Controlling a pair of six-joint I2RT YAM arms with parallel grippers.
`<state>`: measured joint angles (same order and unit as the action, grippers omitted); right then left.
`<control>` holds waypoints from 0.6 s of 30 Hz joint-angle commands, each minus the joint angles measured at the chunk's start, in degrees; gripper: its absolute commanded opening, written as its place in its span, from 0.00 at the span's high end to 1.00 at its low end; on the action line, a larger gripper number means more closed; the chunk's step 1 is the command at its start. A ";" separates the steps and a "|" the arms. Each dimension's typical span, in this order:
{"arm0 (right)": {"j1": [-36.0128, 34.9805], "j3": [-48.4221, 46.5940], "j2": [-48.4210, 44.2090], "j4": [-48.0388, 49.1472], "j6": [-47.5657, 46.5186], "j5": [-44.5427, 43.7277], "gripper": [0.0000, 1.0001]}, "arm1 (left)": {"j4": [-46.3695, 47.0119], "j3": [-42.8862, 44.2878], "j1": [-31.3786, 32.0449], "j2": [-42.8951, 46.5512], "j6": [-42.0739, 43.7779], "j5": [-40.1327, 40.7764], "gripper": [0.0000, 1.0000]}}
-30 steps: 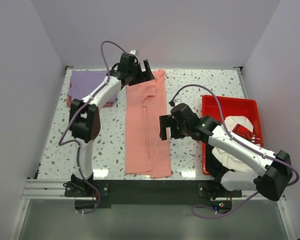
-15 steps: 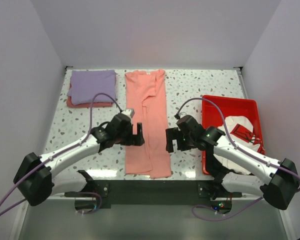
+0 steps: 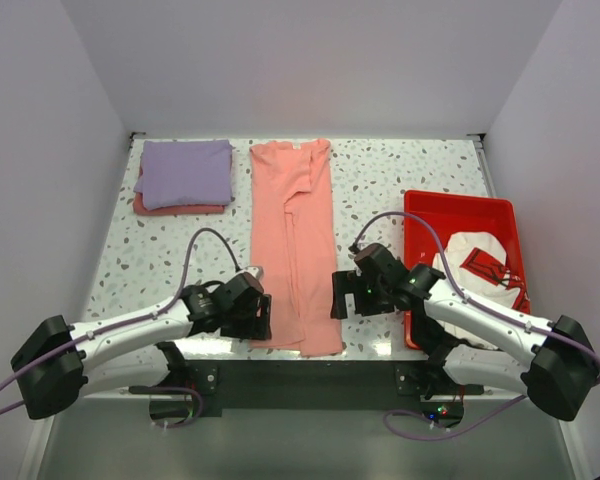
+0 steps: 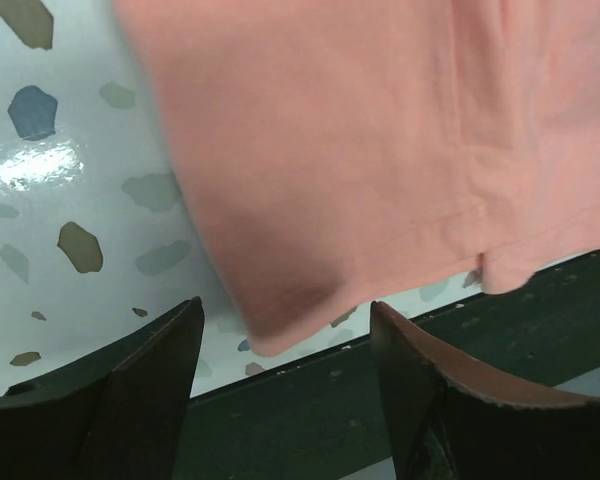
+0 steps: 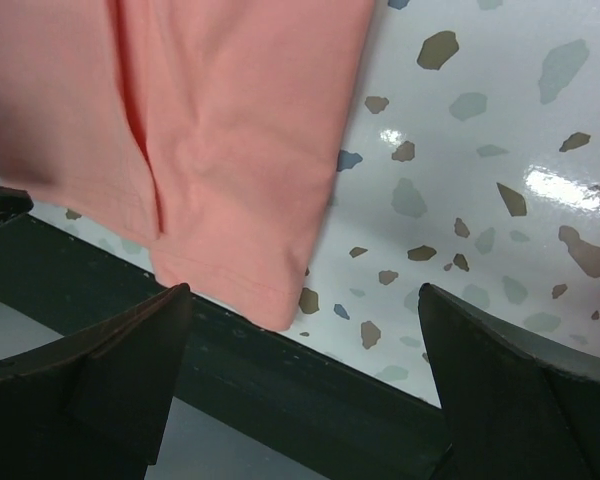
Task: Fold and stack the t-shirts
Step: Fold the tshirt
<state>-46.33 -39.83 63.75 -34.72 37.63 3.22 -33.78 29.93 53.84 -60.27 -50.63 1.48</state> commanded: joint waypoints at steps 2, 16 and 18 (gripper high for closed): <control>0.18 0.72 0.32 2.99 1.40 1.26 0.01 | -0.68 -2.42 0.47 -1.60 -2.11 0.72 0.31; -1.92 3.18 2.17 3.17 3.77 1.35 0.01 | -1.99 -3.04 0.74 -1.79 -0.78 -0.77 0.88; -3.50 2.92 3.83 3.25 4.30 1.26 0.01 | -2.17 -3.13 0.74 -1.17 -1.13 -1.21 0.88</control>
<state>-47.70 -36.84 65.78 -32.14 40.18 4.51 -34.06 27.62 54.15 -62.98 -51.46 1.17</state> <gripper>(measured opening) 0.986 0.127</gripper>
